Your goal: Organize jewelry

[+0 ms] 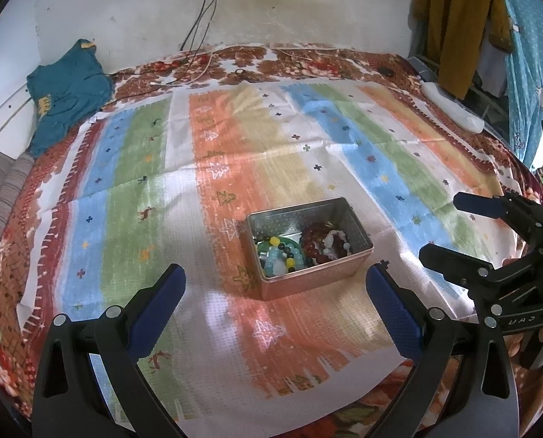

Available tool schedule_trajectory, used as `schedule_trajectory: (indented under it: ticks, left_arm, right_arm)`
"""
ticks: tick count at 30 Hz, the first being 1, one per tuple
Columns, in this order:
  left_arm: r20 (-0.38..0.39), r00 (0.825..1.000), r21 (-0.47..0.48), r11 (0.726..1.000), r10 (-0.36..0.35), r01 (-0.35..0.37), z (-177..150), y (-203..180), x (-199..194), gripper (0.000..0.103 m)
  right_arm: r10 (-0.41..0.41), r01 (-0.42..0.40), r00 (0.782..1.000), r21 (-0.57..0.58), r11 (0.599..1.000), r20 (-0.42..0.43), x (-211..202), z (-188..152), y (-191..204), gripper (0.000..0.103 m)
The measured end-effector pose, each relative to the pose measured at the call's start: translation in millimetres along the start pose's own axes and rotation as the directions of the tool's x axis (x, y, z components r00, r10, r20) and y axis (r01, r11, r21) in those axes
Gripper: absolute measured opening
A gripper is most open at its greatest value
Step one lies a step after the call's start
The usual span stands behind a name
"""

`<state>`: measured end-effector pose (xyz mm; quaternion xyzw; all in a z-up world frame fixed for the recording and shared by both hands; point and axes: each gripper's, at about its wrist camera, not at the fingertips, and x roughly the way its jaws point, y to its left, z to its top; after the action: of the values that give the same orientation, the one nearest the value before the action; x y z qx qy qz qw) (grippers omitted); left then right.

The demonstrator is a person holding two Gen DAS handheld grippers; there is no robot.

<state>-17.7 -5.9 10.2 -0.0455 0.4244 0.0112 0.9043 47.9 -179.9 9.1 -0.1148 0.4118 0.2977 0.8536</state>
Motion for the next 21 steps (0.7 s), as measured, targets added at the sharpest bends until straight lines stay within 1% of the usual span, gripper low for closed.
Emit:
schedule_trajectory:
  ticks: [10, 16, 21]
  left_arm:
    - [0.003, 1.000, 0.008, 1.000, -0.003, 0.003, -0.1, -3.4, -0.9, 0.097]
    - [-0.001, 1.000, 0.008, 1.000, -0.019, 0.019, 0.6, -5.1, -0.1, 0.097]
    - [-0.002, 1.000, 0.007, 1.000, -0.013, 0.013, 0.7, -6.9, 1.1, 0.097]
  right_arm:
    - [0.001, -0.001, 1.000, 0.004, 1.000, 0.008, -2.1, -0.1, -1.2, 0.098]
    - [0.002, -0.002, 1.000, 0.005, 1.000, 0.009, -2.8, -0.6, -1.9, 0.098]
    - [0.004, -0.004, 1.000, 0.007, 1.000, 0.011, -3.0, -0.2, -2.4, 0.098]
